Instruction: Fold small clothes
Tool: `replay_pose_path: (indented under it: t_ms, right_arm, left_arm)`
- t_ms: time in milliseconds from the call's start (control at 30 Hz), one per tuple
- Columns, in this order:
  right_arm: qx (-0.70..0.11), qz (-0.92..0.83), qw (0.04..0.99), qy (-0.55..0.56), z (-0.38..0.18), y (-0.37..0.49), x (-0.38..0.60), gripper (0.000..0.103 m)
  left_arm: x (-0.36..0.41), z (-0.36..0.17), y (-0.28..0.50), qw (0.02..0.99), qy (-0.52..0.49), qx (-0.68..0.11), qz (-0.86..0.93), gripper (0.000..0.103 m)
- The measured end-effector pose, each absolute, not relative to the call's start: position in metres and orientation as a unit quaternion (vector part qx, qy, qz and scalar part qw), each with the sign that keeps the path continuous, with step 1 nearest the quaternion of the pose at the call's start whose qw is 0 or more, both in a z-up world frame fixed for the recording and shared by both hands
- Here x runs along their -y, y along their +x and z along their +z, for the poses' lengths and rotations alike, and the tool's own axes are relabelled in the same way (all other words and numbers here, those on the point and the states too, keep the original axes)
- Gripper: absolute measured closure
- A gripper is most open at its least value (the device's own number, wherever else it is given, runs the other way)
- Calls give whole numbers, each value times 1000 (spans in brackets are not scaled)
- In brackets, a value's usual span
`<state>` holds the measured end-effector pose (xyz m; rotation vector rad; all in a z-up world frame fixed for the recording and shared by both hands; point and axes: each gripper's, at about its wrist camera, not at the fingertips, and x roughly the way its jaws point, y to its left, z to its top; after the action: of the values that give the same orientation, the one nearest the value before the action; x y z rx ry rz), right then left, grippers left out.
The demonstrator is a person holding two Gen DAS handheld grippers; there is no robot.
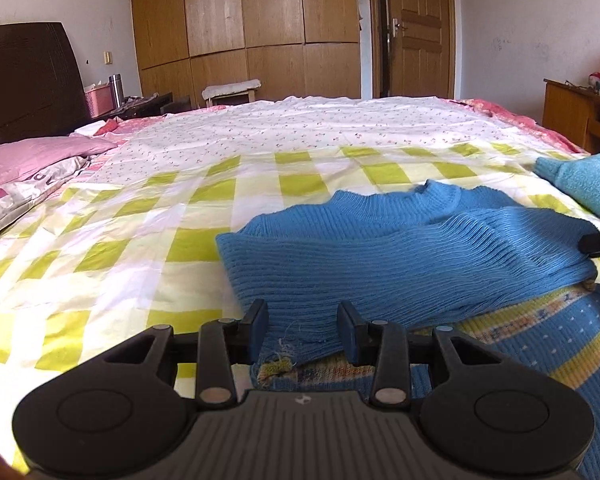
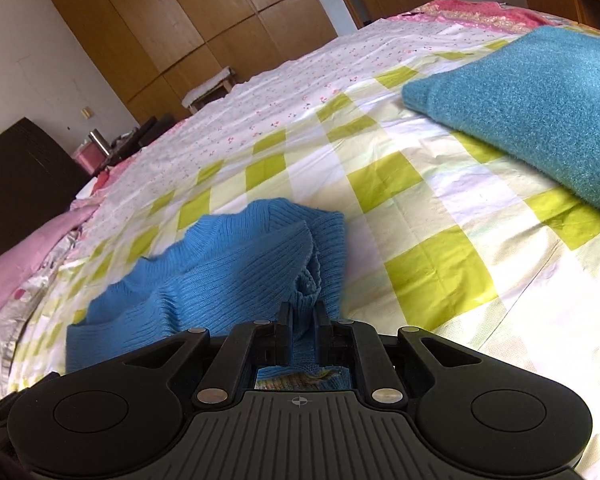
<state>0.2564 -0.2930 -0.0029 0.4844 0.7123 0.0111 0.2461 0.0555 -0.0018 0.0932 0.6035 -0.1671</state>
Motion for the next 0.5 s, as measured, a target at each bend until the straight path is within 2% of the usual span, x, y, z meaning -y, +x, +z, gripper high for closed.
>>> replay_pose_path:
  t_ms: [367, 500]
  right_arm:
    - [-299, -2, 941, 160, 20, 247, 280, 91]
    - [-319, 6, 936, 150, 11, 255, 273, 90]
  left_arm:
    - [-68, 6, 246, 960, 26, -272, -65, 59]
    - [-69, 0, 254, 956, 23, -286, -57, 59]
